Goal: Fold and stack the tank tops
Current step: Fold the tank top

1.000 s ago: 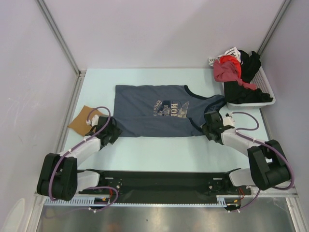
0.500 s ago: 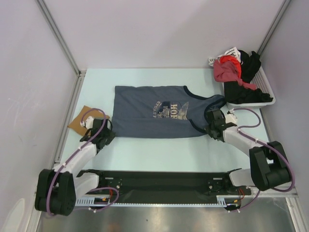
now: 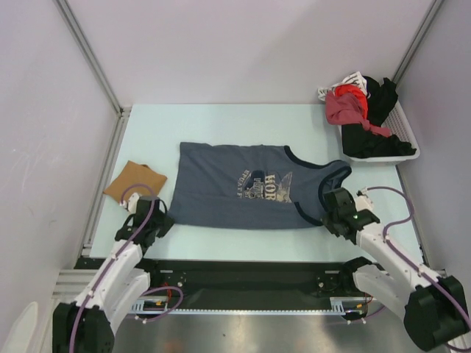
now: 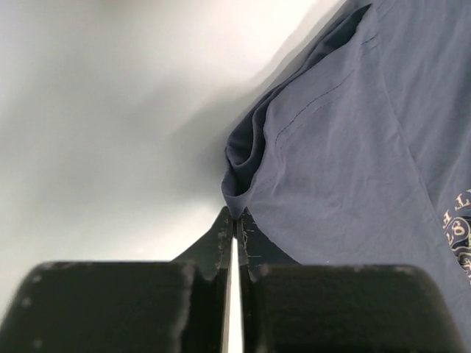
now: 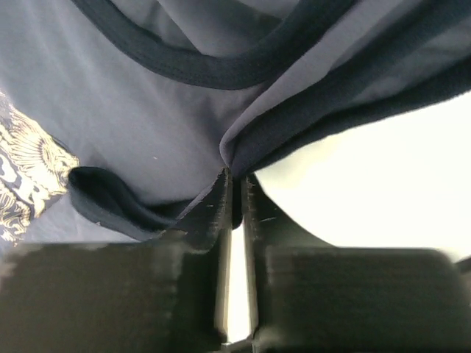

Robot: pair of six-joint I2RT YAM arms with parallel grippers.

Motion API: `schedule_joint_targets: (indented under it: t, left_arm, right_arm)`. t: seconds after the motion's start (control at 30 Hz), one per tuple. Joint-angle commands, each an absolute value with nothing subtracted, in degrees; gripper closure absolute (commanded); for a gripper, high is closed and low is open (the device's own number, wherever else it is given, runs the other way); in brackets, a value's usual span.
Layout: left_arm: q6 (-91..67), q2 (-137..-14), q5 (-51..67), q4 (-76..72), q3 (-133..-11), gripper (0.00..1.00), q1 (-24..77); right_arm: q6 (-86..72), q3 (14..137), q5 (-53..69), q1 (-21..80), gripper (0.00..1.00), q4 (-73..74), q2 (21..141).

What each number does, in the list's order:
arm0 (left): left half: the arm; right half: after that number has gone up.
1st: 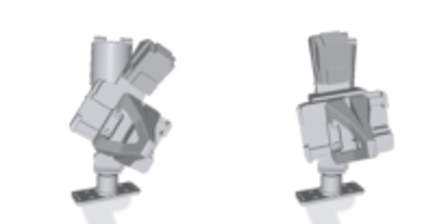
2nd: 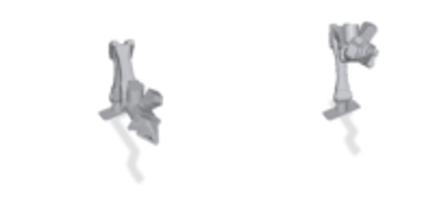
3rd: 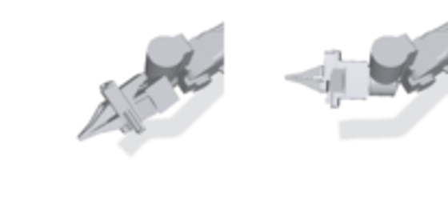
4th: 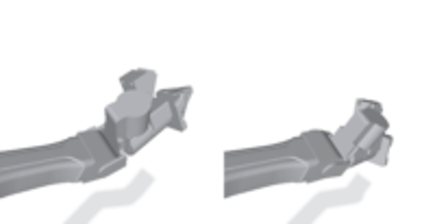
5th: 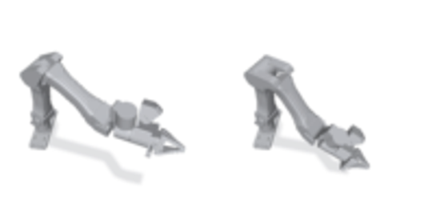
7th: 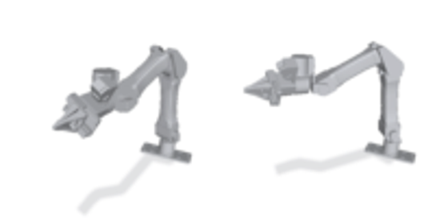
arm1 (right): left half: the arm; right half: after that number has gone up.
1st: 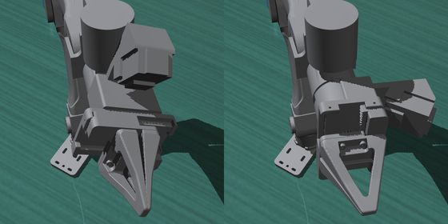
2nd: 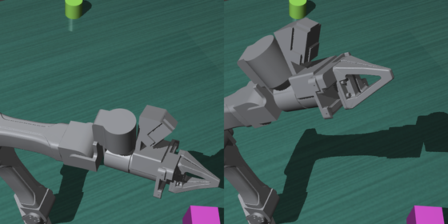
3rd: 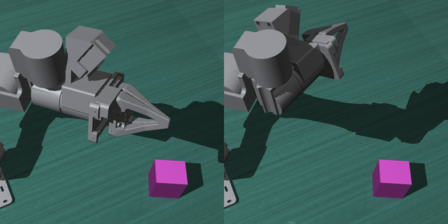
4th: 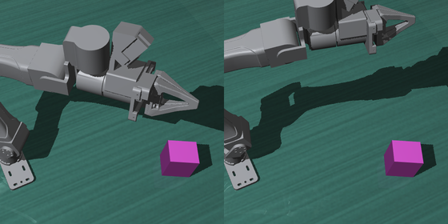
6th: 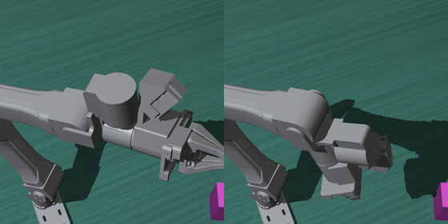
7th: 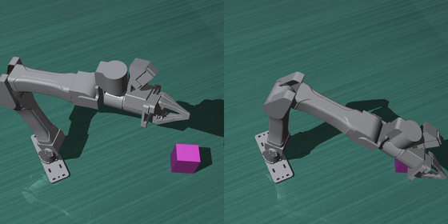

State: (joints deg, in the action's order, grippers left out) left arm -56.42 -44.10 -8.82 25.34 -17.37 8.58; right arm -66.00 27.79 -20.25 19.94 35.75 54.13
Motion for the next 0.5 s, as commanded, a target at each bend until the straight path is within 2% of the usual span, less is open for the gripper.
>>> schedule_joint_targets:
  t: [0.0,0.03,0.07,0.1,0.2,0.27,0.47]
  left_arm:
    - [-56.0,-38.8,-11.3,30.7,-17.5,0.86,8.6]
    - [-56.2,-36.8,-11.9,32.6,-17.8,0.74,8.6]
    - [-56.2,-35.8,-12.5,33.5,-18.6,0.48,8.6]
    - [-56.2,-35.0,-13.6,34.2,-19.2,0.37,8.6]
    - [-56.2,-34.1,-15.5,36.4,-22.1,0.07,8.6]
    - [-55.5,-35.3,-17.0,38.4,-25.4,0.03,8.7]
    - [-45.8,-43.0,-20.1,36.8,-35.7,0.0,8.6]
  right_arm:
    - [-68.5,26.5,-23.0,20.8,0.82,42.4,49.4]
    - [-68.0,26.6,-23.4,20.8,0.64,42.9,48.8]
    - [-67.7,26.8,-24.2,20.9,0.43,43.2,48.4]
    - [-67.4,27.2,-24.7,20.8,0.37,43.8,47.8]
    - [-65.0,30.6,-27.9,20.9,0.34,44.7,47.8]
    - [-61.4,34.2,-30.4,20.9,0.34,44.5,48.8]
    - [-44.2,45.8,-32.8,20.9,0.35,37.5,57.1]
